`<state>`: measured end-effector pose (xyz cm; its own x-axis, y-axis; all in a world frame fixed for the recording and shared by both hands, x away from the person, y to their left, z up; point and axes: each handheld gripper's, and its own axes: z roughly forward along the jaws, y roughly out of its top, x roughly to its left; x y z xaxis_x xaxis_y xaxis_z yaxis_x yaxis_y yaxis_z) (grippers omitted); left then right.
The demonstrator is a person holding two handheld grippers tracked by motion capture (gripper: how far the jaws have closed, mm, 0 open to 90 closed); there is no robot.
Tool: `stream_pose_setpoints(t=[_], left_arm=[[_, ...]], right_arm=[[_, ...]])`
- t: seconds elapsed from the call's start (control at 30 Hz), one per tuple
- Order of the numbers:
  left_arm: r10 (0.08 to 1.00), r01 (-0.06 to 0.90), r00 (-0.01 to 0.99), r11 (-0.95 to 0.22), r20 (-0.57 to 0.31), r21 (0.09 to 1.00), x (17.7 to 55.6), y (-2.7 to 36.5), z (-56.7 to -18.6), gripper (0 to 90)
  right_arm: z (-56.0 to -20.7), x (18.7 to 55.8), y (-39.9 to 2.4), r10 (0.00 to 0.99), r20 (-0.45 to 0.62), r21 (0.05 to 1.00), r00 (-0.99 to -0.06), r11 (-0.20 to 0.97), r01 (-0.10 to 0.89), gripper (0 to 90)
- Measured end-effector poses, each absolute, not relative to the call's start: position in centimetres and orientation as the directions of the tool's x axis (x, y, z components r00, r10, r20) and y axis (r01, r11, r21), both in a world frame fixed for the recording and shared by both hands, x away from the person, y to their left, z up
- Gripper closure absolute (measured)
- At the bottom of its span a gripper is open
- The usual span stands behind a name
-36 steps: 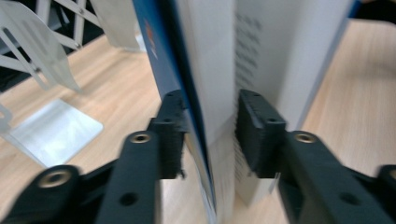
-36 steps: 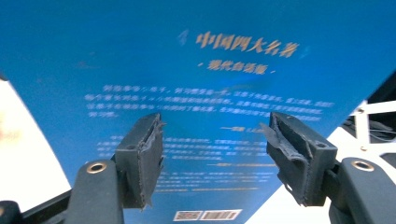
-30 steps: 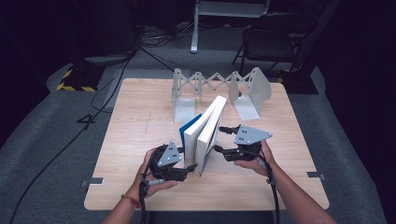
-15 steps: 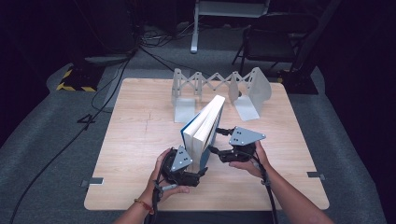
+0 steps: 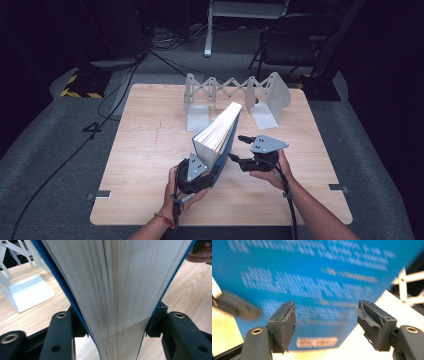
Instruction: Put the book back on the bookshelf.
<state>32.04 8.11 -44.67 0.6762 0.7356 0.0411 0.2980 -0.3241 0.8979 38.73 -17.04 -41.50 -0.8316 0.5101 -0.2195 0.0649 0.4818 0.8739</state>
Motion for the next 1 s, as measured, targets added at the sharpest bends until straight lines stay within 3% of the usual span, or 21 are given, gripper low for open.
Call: stream_pose_setpoints(t=[0.17, 0.33, 0.57, 0.83, 1.0], left_arm=[[0.720, 0.298, 0.693, -0.336, 0.039, 0.894, 32.4, 8.8, -44.6, 54.5], [0.695, 0.286, 0.718, -0.356, 0.047, 0.890, 33.1, 9.5, -44.5, 56.1], [0.678, 0.266, 0.733, -0.360, 0.055, 0.894, 33.8, 9.8, -44.4, 53.3], [0.673, 0.259, 0.738, -0.337, 0.040, 0.905, 34.5, 9.4, -42.9, 52.4], [0.645, 0.275, 0.764, -0.305, -0.015, 0.912, 35.1, 9.9, -42.9, 58.6]], right_arm=[[-43.4, 39.1, -19.9, 0.507, -0.207, 0.841, -0.836, 0.529, 0.113, 29.7], [-47.0, 39.2, -25.2, 0.533, -0.150, 0.781, -0.833, 0.581, 0.231, 28.9], [-49.4, 38.2, -29.4, 0.573, -0.128, 0.732, -0.809, 0.605, 0.313, 29.7], [-49.7, 38.3, -30.9, 0.617, -0.112, 0.733, -0.779, 0.581, 0.355, 30.2], [-49.7, 38.3, -30.9, 0.621, -0.112, 0.725, -0.776, 0.585, 0.363, 30.4]])
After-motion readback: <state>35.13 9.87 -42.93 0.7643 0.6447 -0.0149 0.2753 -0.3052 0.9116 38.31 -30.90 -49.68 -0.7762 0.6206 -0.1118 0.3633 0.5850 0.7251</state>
